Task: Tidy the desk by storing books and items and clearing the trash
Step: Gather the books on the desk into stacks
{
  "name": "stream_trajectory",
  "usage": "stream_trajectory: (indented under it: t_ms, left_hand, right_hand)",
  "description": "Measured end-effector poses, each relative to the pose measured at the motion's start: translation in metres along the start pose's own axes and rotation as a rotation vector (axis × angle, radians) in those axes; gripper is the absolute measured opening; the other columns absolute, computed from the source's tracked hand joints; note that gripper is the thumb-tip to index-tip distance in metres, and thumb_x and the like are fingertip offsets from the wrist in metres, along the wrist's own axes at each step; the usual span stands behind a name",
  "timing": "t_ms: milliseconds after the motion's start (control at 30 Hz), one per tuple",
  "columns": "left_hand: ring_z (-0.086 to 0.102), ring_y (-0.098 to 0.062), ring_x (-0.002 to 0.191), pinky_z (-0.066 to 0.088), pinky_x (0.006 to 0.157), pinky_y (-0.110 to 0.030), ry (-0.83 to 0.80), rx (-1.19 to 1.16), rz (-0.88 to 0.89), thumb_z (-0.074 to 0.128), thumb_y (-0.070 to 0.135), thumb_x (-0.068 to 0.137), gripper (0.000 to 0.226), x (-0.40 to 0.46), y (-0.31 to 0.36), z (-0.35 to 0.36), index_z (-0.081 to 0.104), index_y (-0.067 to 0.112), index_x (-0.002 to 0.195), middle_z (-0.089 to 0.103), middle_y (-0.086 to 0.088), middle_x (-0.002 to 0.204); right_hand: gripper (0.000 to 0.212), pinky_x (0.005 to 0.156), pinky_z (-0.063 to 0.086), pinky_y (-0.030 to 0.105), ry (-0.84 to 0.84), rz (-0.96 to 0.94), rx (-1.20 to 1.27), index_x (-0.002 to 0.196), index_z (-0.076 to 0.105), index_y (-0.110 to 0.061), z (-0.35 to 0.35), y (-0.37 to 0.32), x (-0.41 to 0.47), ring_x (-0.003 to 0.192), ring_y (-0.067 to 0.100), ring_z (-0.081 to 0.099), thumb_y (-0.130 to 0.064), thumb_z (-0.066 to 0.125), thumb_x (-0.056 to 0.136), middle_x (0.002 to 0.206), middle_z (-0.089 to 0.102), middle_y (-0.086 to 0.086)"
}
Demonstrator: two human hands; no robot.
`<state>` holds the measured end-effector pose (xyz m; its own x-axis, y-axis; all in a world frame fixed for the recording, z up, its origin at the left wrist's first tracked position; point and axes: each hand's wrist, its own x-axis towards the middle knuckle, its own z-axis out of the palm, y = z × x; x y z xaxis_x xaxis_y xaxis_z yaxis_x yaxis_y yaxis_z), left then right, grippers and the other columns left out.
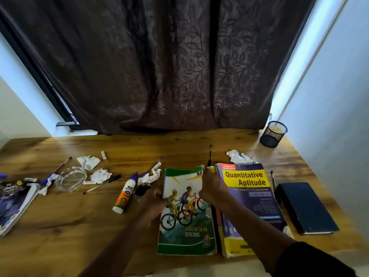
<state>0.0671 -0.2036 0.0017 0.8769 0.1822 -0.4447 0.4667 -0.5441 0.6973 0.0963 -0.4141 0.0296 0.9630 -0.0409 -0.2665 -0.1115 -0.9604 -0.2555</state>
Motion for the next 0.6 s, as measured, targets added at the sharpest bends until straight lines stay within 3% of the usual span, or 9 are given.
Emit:
stream_trajectory:
  t_ms: [200, 300, 433, 600]
  left_hand:
    - [0.058, 0.0, 0.07, 0.041, 0.056, -0.02, 0.11, 0.361, 0.135, 0.077, 0.049, 0.085, 0.024, -0.003, -0.009, -0.002, 0.062, 0.03, 0.086, 0.063, 0.013, 0.076]
    - [0.062, -0.004, 0.077, 0.044, 0.061, -0.021, 0.19, 0.459, 0.172, 0.078, 0.05, 0.082, 0.027, 0.001, -0.016, -0.003, 0.07, 0.027, 0.096, 0.07, 0.011, 0.088]
    - [0.061, -0.01, 0.084, 0.042, 0.067, -0.023, 0.262, 0.507, 0.207, 0.081, 0.044, 0.08, 0.028, 0.001, -0.02, -0.009, 0.07, 0.025, 0.098, 0.071, 0.007, 0.097]
    - [0.067, -0.013, 0.096, 0.045, 0.073, -0.023, 0.266, 0.563, 0.261, 0.076, 0.039, 0.085, 0.023, 0.004, -0.022, -0.016, 0.073, 0.024, 0.102, 0.073, 0.005, 0.102]
  right_hand:
    - [0.056, 0.082, 0.061, 0.034, 0.026, -0.041, -0.113, 0.141, 0.04, 0.001, 0.008, -0.008, -0.007, 0.107, 0.03, 0.069, -0.009, 0.064, 0.093, 0.121, 0.066, 0.017]
    - [0.052, 0.08, 0.06, 0.034, 0.012, -0.068, -0.115, 0.139, 0.043, 0.0, 0.01, -0.013, -0.008, 0.106, 0.029, 0.07, -0.008, 0.064, 0.093, 0.121, 0.066, 0.016]
    - [0.036, 0.072, 0.058, 0.027, -0.001, -0.129, -0.159, 0.125, 0.06, -0.008, 0.012, -0.022, -0.009, 0.098, 0.021, 0.071, -0.021, 0.072, 0.094, 0.112, 0.069, 0.008]
    - [0.035, 0.077, 0.059, 0.032, -0.028, -0.154, -0.273, 0.125, 0.062, -0.011, 0.011, -0.035, -0.008, 0.102, 0.024, 0.071, -0.021, 0.072, 0.093, 0.114, 0.07, 0.01]
